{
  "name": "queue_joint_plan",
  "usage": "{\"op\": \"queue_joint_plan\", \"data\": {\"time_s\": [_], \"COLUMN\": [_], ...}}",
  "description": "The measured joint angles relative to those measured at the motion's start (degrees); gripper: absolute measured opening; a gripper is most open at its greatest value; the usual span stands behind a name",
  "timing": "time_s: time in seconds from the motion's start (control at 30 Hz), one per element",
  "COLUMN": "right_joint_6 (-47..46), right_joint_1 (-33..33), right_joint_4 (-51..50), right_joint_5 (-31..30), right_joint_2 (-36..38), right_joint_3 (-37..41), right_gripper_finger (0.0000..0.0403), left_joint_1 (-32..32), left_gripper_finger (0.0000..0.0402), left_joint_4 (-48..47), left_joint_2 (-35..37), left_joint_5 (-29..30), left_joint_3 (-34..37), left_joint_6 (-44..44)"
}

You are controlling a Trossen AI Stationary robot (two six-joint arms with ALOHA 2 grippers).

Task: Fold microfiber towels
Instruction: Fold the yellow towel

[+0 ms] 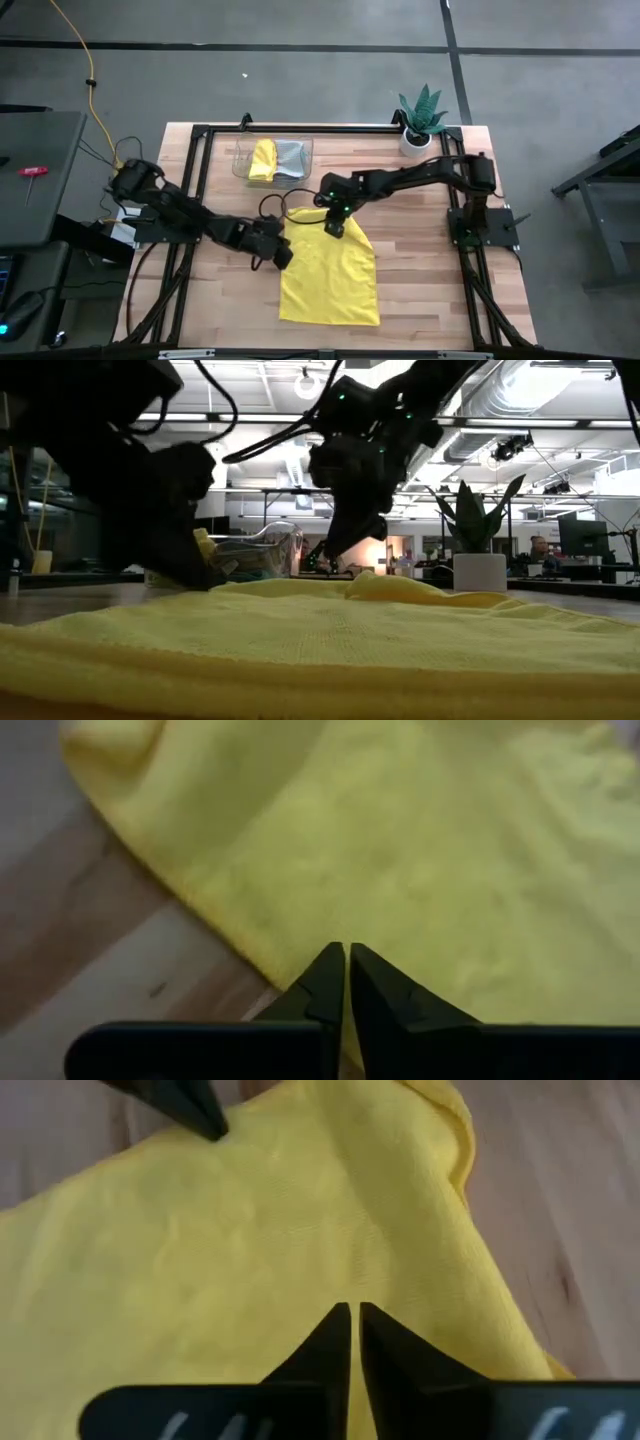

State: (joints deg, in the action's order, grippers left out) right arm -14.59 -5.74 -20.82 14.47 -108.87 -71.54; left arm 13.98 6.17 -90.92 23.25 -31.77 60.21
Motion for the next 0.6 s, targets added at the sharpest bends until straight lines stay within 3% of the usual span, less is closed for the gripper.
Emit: {"op": "queue_joint_plan", "data": {"time_s": [0.6], "right_joint_6": [3.99], "right_joint_1": [0.0], "right_joint_4": [-22.97], "right_joint_5": [-8.7], "right_joint_2": [-1.34], "right_joint_3": [-1.54], "right_gripper_finger": [0.0], "left_joint_1": [-0.07], "left_gripper_finger": [0.0001], "left_joint_4": [0.19], "left_joint_2": [-3.05], "left_joint_5": [-0.51], "left_joint_3": [-0.15], "left_joint_6": [0.69]}}
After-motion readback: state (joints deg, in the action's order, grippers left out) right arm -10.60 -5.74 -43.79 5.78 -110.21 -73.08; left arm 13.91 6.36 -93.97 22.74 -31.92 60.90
